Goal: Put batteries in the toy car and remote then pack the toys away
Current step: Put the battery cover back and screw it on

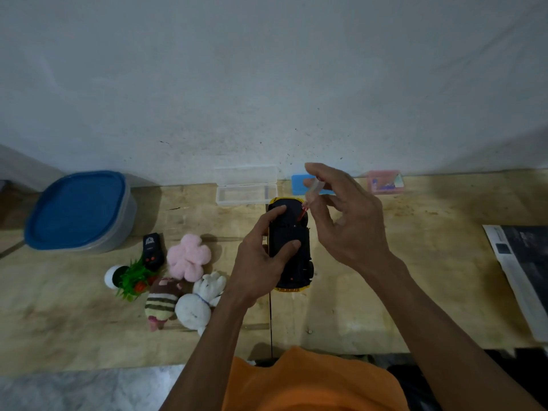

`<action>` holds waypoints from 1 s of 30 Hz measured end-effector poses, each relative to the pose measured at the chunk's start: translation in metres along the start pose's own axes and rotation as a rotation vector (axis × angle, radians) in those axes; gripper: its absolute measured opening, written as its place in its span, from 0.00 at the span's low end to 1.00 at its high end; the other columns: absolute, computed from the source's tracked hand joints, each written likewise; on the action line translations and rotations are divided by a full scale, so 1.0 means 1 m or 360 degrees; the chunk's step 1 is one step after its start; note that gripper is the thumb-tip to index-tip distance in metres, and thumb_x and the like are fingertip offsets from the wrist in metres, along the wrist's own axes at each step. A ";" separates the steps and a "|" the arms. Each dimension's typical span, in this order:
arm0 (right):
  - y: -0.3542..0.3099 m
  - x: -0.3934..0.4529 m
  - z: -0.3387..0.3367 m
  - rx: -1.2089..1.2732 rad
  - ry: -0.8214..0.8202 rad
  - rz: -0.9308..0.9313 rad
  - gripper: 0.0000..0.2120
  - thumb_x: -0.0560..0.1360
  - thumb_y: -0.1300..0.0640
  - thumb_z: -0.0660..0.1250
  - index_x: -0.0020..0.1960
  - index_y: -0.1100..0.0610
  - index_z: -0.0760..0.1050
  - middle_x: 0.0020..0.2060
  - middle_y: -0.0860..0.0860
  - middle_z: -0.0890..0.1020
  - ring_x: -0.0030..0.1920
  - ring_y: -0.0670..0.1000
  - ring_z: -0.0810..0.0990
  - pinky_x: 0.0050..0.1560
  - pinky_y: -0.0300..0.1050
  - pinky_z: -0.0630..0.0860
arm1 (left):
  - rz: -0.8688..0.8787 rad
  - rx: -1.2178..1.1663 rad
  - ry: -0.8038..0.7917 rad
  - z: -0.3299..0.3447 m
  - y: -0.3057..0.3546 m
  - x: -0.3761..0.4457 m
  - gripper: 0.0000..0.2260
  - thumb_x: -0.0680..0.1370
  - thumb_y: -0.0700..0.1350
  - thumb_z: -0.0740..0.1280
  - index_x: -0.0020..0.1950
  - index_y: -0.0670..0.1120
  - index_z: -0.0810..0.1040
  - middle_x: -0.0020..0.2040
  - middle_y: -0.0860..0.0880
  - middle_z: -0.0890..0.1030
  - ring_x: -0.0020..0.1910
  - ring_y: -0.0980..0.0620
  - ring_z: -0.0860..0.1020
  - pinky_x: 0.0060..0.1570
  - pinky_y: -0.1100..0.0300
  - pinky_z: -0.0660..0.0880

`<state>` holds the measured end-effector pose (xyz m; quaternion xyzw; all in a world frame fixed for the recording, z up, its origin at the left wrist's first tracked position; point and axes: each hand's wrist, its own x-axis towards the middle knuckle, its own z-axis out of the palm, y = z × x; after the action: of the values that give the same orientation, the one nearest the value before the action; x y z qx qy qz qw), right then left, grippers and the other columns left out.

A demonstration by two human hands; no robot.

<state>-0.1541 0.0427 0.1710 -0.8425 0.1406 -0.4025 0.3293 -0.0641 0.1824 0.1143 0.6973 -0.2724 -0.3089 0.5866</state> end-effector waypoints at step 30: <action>-0.001 0.009 0.004 -0.0032 0.0057 0.0041 0.14 0.78 0.64 0.70 0.63 0.62 0.78 0.50 0.52 0.85 0.45 0.44 0.84 0.48 0.32 0.80 | 0.0030 0.0030 0.0026 -0.007 0.001 0.005 0.25 0.77 0.40 0.73 0.70 0.59 0.72 0.62 0.59 0.78 0.51 0.60 0.83 0.45 0.58 0.83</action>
<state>-0.1454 0.0403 0.1755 -0.8366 0.1614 -0.4118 0.3233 -0.0562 0.1830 0.1160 0.7028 -0.2771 -0.2950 0.5850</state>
